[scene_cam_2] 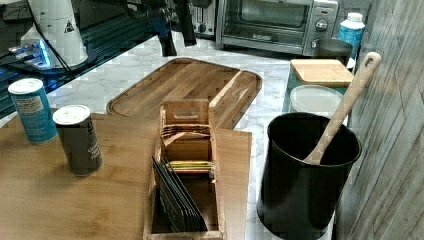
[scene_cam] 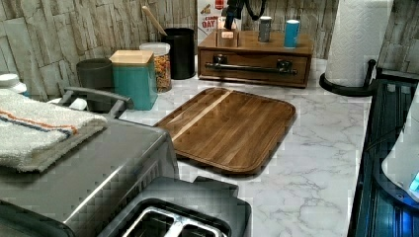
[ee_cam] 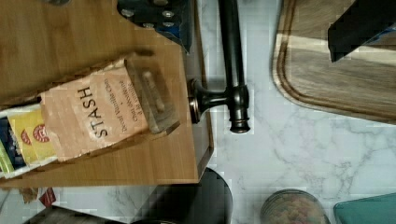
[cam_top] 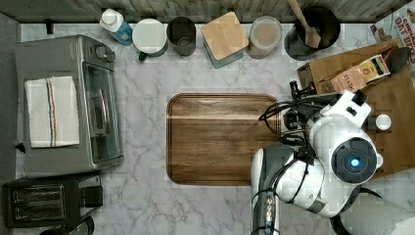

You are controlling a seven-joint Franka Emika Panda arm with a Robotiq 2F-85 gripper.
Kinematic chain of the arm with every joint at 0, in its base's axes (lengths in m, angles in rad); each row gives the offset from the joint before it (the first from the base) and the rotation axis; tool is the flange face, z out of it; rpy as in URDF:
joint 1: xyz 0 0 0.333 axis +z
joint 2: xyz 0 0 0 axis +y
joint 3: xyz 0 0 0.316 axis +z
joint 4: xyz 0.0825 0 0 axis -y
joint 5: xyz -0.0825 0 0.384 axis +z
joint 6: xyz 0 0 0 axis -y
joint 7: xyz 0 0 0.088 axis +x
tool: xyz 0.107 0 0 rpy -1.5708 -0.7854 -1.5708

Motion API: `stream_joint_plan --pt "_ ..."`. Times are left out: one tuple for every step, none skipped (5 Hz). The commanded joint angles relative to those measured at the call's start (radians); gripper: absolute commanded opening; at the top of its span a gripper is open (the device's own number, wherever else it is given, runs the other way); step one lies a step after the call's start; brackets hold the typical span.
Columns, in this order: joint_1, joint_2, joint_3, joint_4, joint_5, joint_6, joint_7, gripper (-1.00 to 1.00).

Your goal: Open the drawer.

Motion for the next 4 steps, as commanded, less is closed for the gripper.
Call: stream_joint_plan --pt "-0.028 0.118 -0.018 -0.032 0.062 0.022 -0.164 1.0" --pt "-0.048 0.153 -0.022 -0.047 0.112 0.08 -0.218 1.0" --pt "-0.06 0.176 -0.016 -0.077 0.151 0.168 -0.23 1.0" --pt "-0.082 0.182 0.0 -0.102 0.23 0.249 -0.309 1.0"
